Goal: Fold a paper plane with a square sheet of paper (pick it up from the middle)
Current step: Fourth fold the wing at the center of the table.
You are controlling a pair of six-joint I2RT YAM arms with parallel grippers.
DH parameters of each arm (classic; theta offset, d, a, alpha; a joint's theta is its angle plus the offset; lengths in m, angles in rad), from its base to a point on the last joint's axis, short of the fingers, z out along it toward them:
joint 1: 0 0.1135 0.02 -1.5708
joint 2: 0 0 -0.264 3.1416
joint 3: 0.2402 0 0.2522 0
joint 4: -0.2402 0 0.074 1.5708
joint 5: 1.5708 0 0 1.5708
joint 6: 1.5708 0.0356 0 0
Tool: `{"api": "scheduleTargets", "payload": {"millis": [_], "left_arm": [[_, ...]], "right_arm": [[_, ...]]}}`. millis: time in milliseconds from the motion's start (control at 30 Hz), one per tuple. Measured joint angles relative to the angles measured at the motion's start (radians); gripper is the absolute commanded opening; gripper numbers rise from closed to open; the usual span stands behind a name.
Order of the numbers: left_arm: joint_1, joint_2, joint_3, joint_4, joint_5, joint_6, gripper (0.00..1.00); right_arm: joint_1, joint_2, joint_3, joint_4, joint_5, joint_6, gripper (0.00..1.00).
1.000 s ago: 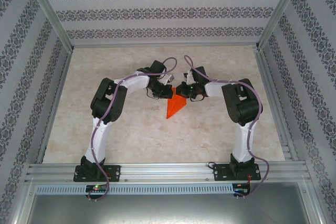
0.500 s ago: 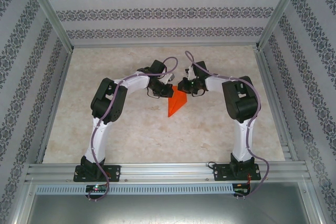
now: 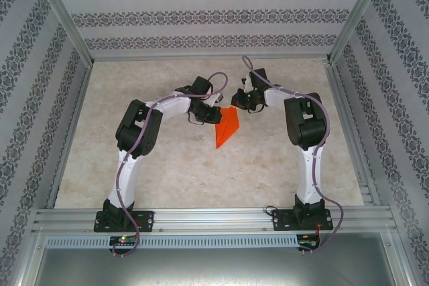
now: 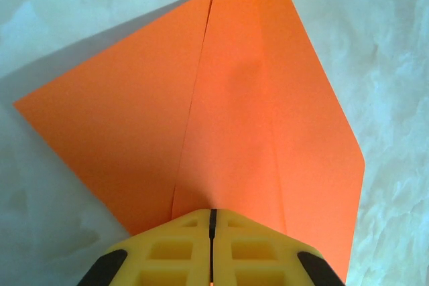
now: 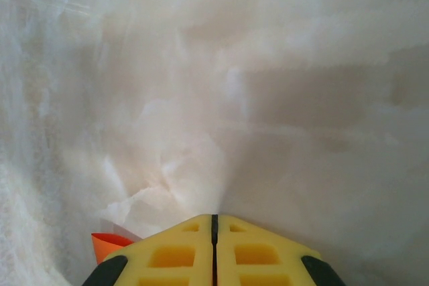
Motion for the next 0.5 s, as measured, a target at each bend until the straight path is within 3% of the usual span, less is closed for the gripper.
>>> {"api": "scheduleTargets", "payload": {"millis": [267, 500], "left_arm": [[0.0, 0.0, 0.0, 0.002, 0.003, 0.0, 0.09], [0.0, 0.0, -0.001, 0.005, 0.014, -0.001, 0.09]], "right_arm": [[-0.008, -0.021, -0.014, -0.009, 0.025, -0.018, 0.08], [-0.021, -0.206, -0.258, 0.083, -0.011, 0.022, 0.07]]}}
